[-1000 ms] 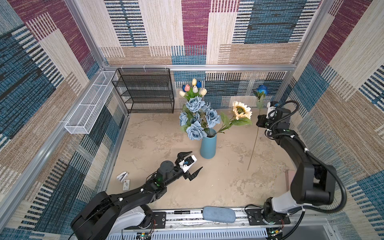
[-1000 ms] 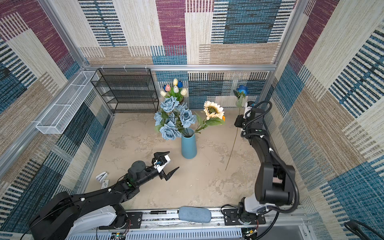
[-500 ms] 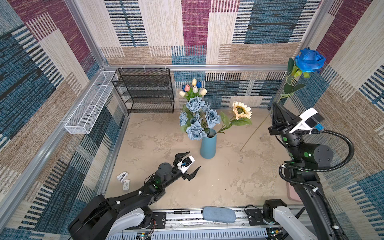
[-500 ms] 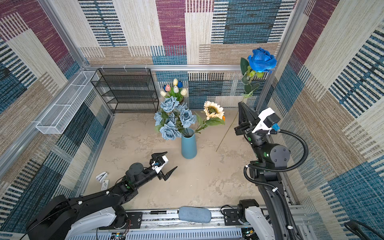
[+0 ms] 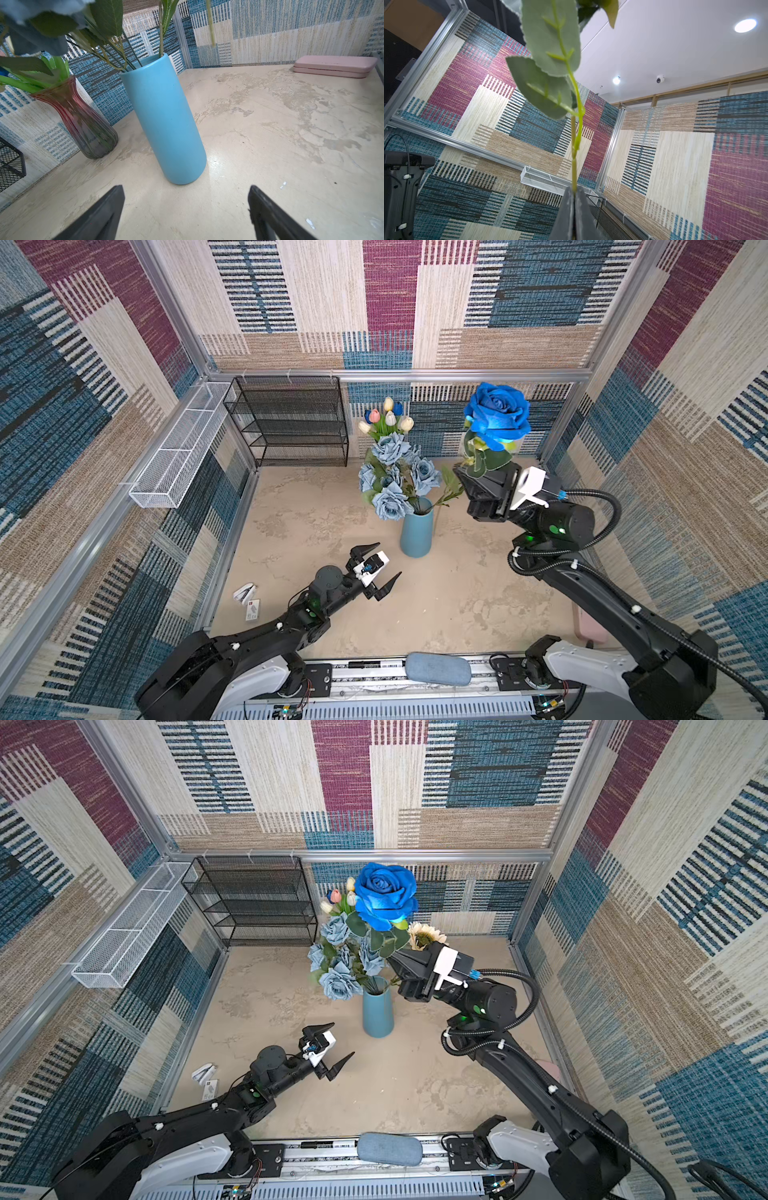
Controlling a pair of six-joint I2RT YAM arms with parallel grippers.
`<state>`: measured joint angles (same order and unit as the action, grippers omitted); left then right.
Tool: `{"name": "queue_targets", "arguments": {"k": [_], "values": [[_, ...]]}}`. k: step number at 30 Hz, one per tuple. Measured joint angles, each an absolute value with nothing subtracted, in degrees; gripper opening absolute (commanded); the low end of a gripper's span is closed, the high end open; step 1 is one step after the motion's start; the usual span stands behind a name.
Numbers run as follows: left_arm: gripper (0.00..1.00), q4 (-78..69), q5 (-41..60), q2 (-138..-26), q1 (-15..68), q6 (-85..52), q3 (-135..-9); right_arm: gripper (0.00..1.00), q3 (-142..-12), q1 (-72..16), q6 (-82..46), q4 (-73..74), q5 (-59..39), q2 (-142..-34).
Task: Arrange the flowers into the vase
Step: 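Carry the blue rose over the light blue vase with the right gripper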
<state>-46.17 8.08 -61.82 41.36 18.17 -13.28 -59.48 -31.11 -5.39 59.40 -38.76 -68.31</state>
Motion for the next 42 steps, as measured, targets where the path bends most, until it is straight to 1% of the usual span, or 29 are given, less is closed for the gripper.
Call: {"name": "queue_targets", "arguments": {"k": [5, 11, 23, 38, 42], "values": [[0.96, -45.91, 8.14, -61.34, 41.36, 18.2, -13.37, 0.0, -63.46, -32.25, -2.28, 62.52, -37.43, -73.56], [0.96, -45.17, 8.16, -61.1, 41.36, 18.33, -13.69, 0.0, -63.77, -32.42, 1.26, 63.61, -35.7, -75.29], [0.95, -45.15, 8.19, -62.13, 41.36, 18.37, -13.76, 0.0, -60.27, -32.56, 6.07, 62.83, -33.41, -75.83], [0.95, -45.15, 8.19, -62.13, 41.36, 18.39, -13.82, 0.0, -51.4, -32.56, 4.67, 60.27, -29.28, -74.89], [0.95, -45.15, 8.32, -62.13, 41.39, 18.39, -13.87, 0.02, -50.04, -32.56, 4.03, 58.87, -27.92, -74.56]]}}
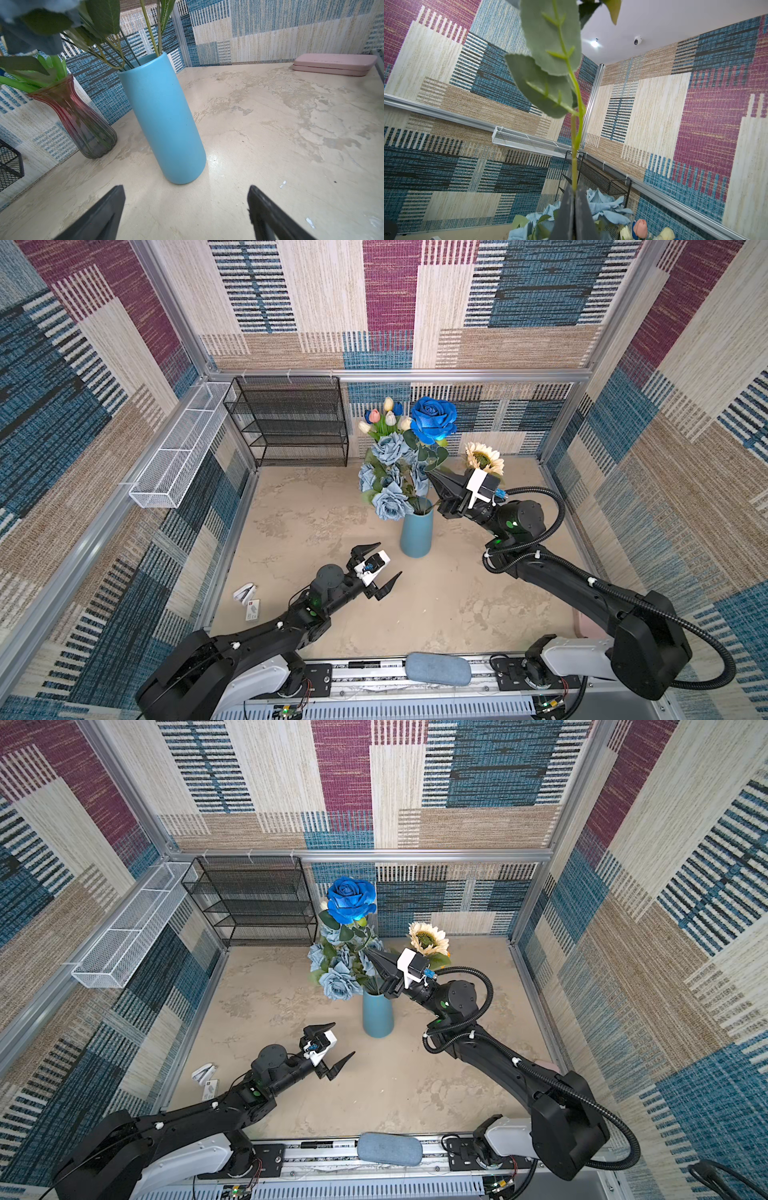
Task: Arrange the flowers into the vase
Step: 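Carry the blue rose over the light blue vase with the right gripper, then lower the blue rose stem into the vase and open the right gripper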
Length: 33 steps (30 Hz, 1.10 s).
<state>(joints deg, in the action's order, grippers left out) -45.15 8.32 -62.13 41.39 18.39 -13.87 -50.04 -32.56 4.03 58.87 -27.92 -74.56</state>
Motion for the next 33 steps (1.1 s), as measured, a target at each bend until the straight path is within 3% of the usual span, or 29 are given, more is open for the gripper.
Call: {"name": "queue_targets", "arguments": {"k": [7, 12, 20, 33], "values": [[0.94, -45.12, 8.43, -62.3, 41.41, 18.39, -14.13, 0.07, -47.18, -32.56, 2.83, 55.37, -25.45, -74.35], [0.94, -45.12, 8.6, -62.43, 41.41, 18.39, -14.24, 0.29, -45.67, -32.56, 2.26, 53.1, -24.25, -74.24], [0.94, -45.04, 8.6, -62.08, 41.41, 18.39, -14.24, 0.45, -44.34, -32.6, 2.0, 50.09, -22.37, -71.59], [0.94, -44.71, 9.21, -61.84, 41.43, 18.39, -14.26, 0.54, -39.33, -32.88, 2.04, 45.04, -20.86, -68.16]]}}
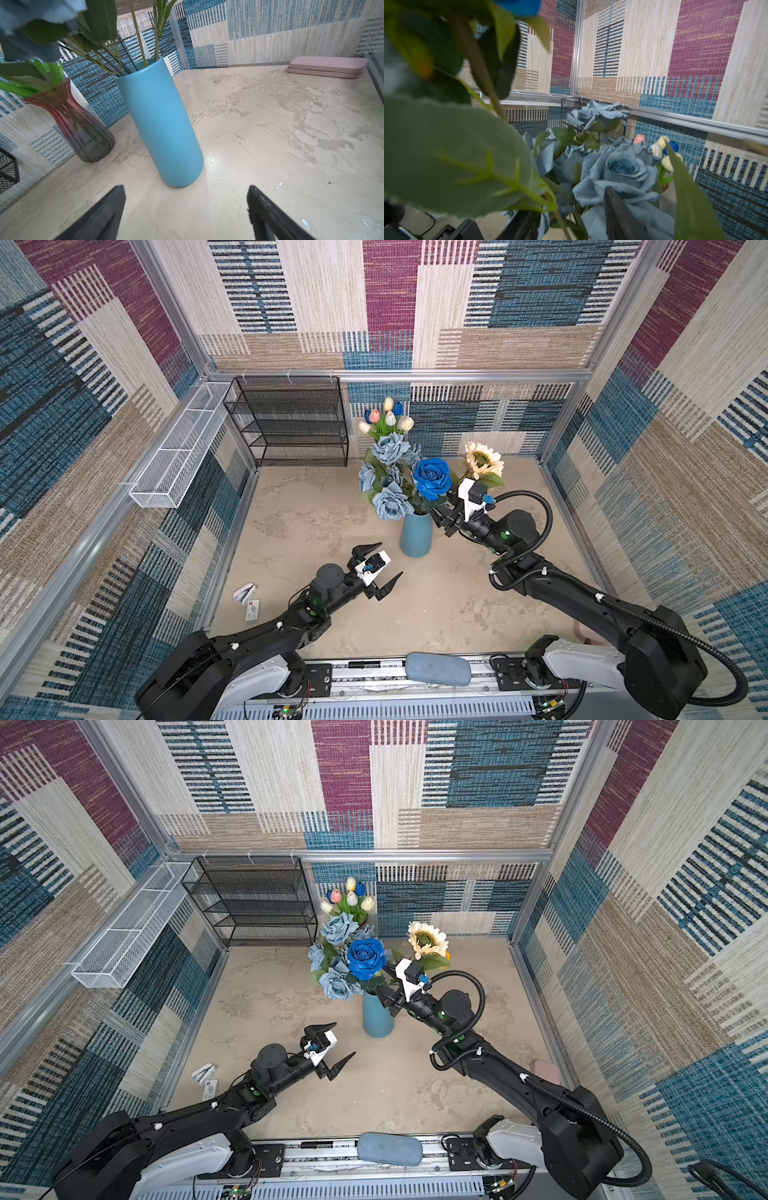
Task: Arrange the flowers into the vase
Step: 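Lower the blue rose stem into the vase and open the right gripper, then reach the left gripper to the light blue vase while the right gripper withdraws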
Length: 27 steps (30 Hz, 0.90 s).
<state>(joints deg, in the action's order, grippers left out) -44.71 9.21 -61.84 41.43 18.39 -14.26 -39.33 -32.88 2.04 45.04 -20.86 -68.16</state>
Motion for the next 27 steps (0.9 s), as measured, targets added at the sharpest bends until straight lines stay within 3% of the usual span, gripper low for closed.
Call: {"name": "queue_targets", "arguments": {"k": [13, 27], "values": [[0.96, -44.86, 8.82, -63.75, 41.43, 17.65, -14.55, 0.75, -28.73, -33.15, 1.56, 44.84, -16.38, -65.49], [0.99, -50.0, 3.62, -70.74, 41.39, 12.14, -21.32, 0.81, -17.23, -33.15, 0.4, 54.0, -6.68, -63.86]]}}
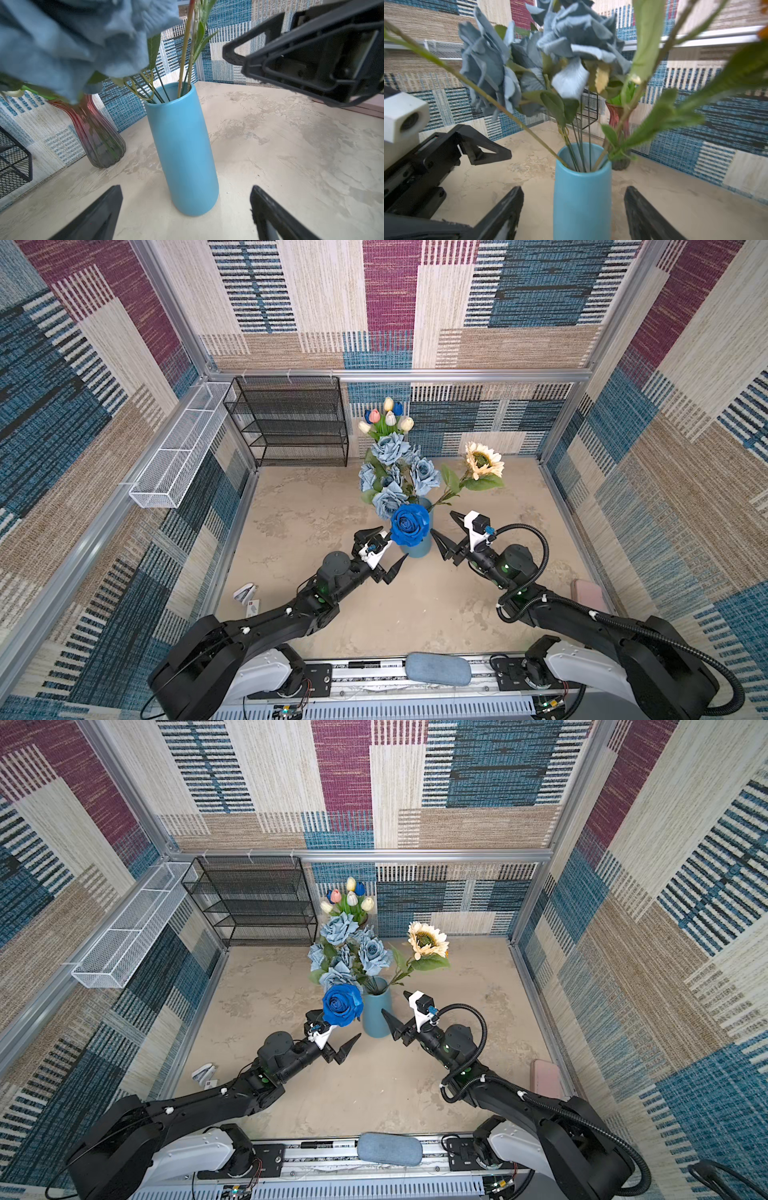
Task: Arrange the flowers into the vase
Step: 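Reach the left gripper to the light blue vase while the right gripper withdraws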
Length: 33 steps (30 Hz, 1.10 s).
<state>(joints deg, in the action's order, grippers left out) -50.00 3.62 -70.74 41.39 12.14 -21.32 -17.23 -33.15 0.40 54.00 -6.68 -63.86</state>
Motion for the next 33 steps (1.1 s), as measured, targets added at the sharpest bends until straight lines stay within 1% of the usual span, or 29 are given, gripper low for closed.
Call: {"name": "queue_targets", "arguments": {"k": [7, 14, 18, 19, 21, 27, 33], "values": [[0.99, -61.95, 0.56, -84.58, 41.36, 10.72, -25.47, 0.82, -13.02, -33.15, 0.21, 59.75, -1.41, -63.66], [0.99, -71.5, 0.23, -95.44, 41.36, 7.44, -31.86, 0.87, -9.5, -33.15, 0.27, 61.87, -1.32, -58.85], [0.99, -74.08, 0.23, -98.94, 41.36, 7.03, -34.68, 0.87, -6.83, -33.15, 0.38, 63.24, -1.32, -56.9], [0.99, -74.48, 0.34, -99.81, 41.36, 6.7, -35.35, 0.91, -6.61, -33.15, 0.54, 63.2, -1.3, -56.71], [0.99, -75.24, 0.32, -101.25, 41.36, 6.15, -36.36, 0.92, -6.24, -33.15, 0.75, 63.33, -1.26, -56.12], [0.99, -76.6, 0.6, -104.57, 41.39, 5.3, -38.59, 0.93, -5.3, -33.15, 1.02, 63.68, -0.97, -53.93], [1.0, -77.23, 1.48, -106.54, 41.36, 4.67, -40.01, 0.93, -5.17, -33.15, 0.95, 63.94, -0.97, -54.39]]}}
